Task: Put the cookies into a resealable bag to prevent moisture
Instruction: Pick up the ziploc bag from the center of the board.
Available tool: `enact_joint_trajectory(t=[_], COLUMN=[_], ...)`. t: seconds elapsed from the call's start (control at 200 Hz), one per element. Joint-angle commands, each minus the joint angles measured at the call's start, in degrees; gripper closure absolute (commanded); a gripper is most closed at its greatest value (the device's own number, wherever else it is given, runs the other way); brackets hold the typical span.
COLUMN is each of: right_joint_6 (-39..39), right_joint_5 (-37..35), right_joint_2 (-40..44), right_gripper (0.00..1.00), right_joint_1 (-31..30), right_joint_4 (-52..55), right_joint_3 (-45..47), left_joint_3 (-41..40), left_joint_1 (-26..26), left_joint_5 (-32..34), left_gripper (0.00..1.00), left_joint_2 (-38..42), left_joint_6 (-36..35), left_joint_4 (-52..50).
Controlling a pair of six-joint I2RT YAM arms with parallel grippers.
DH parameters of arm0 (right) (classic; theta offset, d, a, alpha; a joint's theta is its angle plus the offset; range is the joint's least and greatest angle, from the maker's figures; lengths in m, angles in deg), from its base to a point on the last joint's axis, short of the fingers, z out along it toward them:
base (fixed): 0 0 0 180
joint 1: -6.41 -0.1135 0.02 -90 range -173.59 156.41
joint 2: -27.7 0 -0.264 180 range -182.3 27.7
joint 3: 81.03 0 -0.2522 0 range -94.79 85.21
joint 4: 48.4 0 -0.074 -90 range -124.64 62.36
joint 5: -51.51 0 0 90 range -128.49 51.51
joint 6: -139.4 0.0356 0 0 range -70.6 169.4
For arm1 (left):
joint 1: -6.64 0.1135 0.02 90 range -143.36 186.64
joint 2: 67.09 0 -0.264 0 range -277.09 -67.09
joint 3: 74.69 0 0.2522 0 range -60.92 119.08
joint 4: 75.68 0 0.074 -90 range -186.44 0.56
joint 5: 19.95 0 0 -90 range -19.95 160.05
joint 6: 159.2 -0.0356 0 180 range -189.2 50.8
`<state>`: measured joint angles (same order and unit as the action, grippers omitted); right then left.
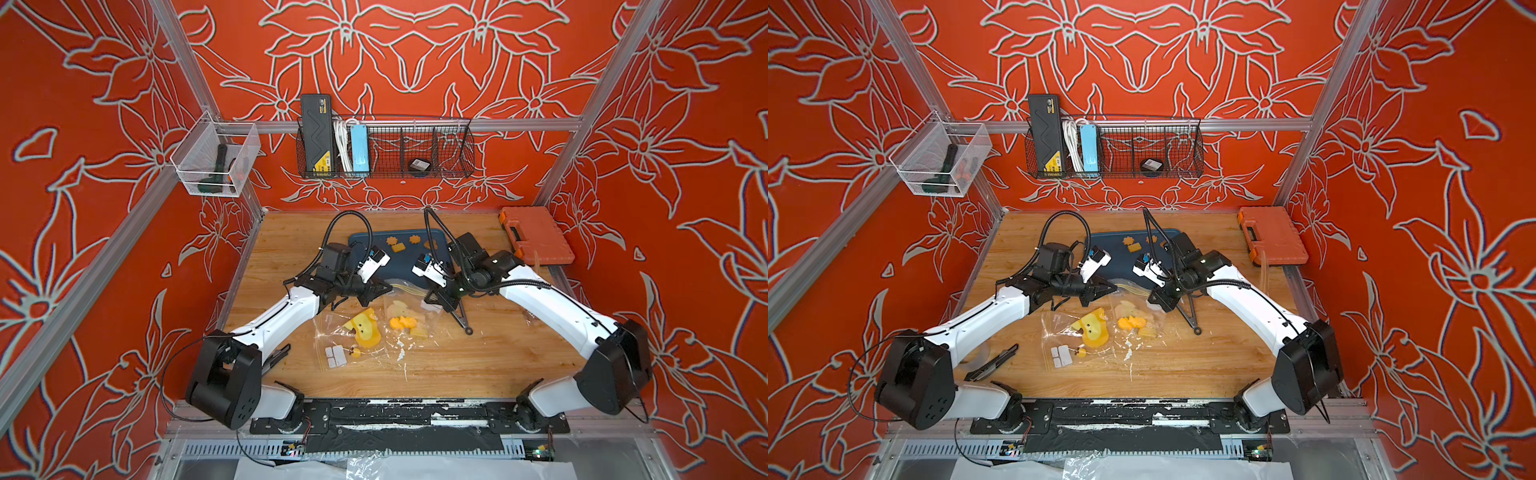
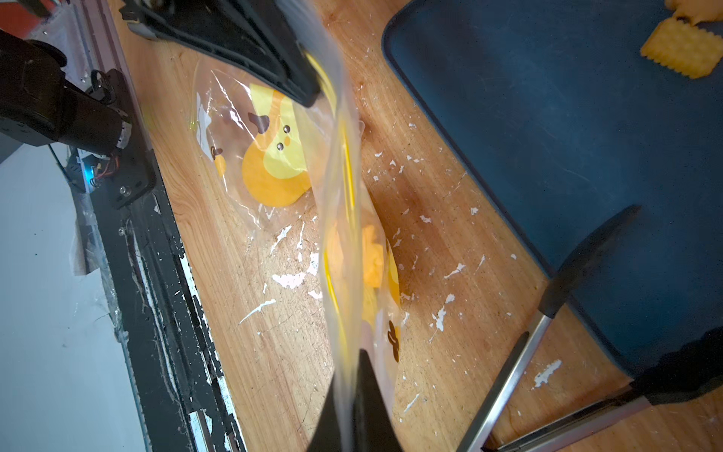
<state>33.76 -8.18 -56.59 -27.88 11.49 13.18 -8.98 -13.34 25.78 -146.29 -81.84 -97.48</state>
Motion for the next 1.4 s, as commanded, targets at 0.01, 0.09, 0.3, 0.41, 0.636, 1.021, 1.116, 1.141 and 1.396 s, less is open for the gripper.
enact_joint_trajectory(t=[0.01,0.09,0.3,0.41,0.636,1.021,1.116,1.141,1.396], right_joint_6=[-0.86,-1.28,-1.80,-1.69,-2.43,-2.22,-2.64,-2.67,-1.82], right_joint_5=[-1.09,-0.32,-0.38,-1.13,-1.28,-0.27,0.37,0.44,-1.98], right_joint_2=[-0.25,-0.92,-1.29,-1.41,-2.73,-3.08,-3.06,-3.23,-4.15], right_gripper=[0.81,1.00,1.00,0.80,0.82,0.80,1.00,0.96,0.74], right_joint_1=[-0.78,-0.87,-1.57,-2.00,-2.71,-3.24,-3.24,-3.18,-3.42], right_joint_4=[0.55,1.98,2.14,1.44,2.66,2.38,3.27,3.30,2.29], right_joint_3=[-1.20,-2.24,-3.01,-3.21,-4.88,-5.38,-5.91,-6.08,-6.95], left_joint_3=[-0.53,-0.62,-0.70,-0.70,-0.70,-0.70,-0.79,-0.83,-0.82], left_joint_1=[-0.23,-0.23,-0.23,-0.23,-0.18,-0.22,-0.23,-0.23,-0.23], left_joint_5=[-1.52,-1.43,-1.35,-1.30,-1.27,-1.34,-1.34,-1.34,-1.61], left_gripper=[1.00,1.00,1.00,1.00,1.00,1.00,1.00,1.00,1.00], left_joint_2=[1.59,1.76,1.85,1.81,1.93,2.08,2.28,2.25,2.42], left_joint_6=[-1.24,-1.24,-1.29,-1.32,-1.33,-1.42,-1.40,-1.42,-1.48], left_joint_4=[1.18,1.22,1.25,1.35,1.24,1.18,1.26,1.26,1.24])
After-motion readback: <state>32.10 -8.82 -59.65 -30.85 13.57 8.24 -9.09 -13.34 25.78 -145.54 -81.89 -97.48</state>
